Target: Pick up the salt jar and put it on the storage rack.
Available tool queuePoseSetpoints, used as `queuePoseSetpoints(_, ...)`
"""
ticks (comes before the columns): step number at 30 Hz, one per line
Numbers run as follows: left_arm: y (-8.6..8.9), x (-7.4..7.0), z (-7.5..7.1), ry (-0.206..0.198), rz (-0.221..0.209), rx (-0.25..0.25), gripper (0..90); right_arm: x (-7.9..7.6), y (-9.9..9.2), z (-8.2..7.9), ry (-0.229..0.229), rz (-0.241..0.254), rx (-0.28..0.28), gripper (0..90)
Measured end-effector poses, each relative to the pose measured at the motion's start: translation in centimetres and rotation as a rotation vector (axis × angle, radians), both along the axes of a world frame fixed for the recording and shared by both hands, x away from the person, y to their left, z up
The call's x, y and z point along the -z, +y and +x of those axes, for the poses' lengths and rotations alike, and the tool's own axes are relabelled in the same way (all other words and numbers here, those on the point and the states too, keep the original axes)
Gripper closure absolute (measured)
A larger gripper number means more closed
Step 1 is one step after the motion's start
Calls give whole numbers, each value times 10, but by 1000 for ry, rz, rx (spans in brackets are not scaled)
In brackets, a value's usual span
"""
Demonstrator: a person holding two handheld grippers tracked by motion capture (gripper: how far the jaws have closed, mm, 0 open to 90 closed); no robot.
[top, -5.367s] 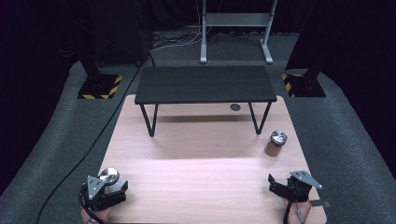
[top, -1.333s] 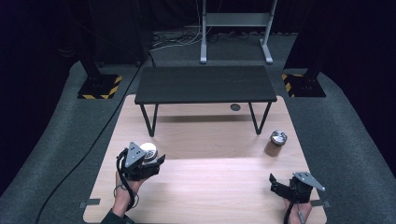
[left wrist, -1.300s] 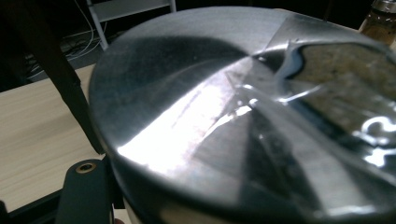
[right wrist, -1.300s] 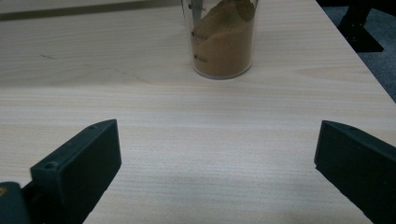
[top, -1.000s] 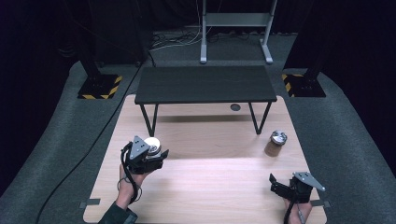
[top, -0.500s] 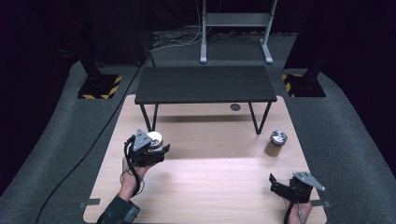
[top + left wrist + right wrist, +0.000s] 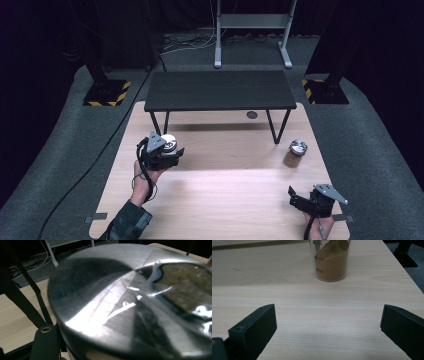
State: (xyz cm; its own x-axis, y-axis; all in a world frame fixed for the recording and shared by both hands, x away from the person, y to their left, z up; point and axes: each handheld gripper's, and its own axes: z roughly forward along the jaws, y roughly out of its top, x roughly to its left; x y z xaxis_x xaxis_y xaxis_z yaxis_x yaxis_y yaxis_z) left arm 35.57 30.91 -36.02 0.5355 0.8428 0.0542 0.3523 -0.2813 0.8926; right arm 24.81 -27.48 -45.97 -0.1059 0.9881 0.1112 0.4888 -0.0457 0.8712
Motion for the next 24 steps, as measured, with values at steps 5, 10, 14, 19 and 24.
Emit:
queuePoseSetpoints(5, -2, -2, 6, 4, 5, 1, 311, 0, 0, 0, 1, 1, -1, 0)
queuePoseSetpoints(10, -3, -3, 11, 8, 5, 0, 311, 0, 0, 0, 2, 1, -1, 0)
queuePoseSetpoints(14, -4, -5, 16, 10, 9, 2, 311, 0, 0, 0, 2, 1, 0, 0)
queuePoseSetpoints(19, -6, -8, 21, 8, 14, 3, 311, 0, 0, 0, 2, 1, 0, 0)
queuePoseSetpoints(24, -7, -11, 26, 7, 18, 4, 311, 0, 0, 0, 3, 1, -1, 0)
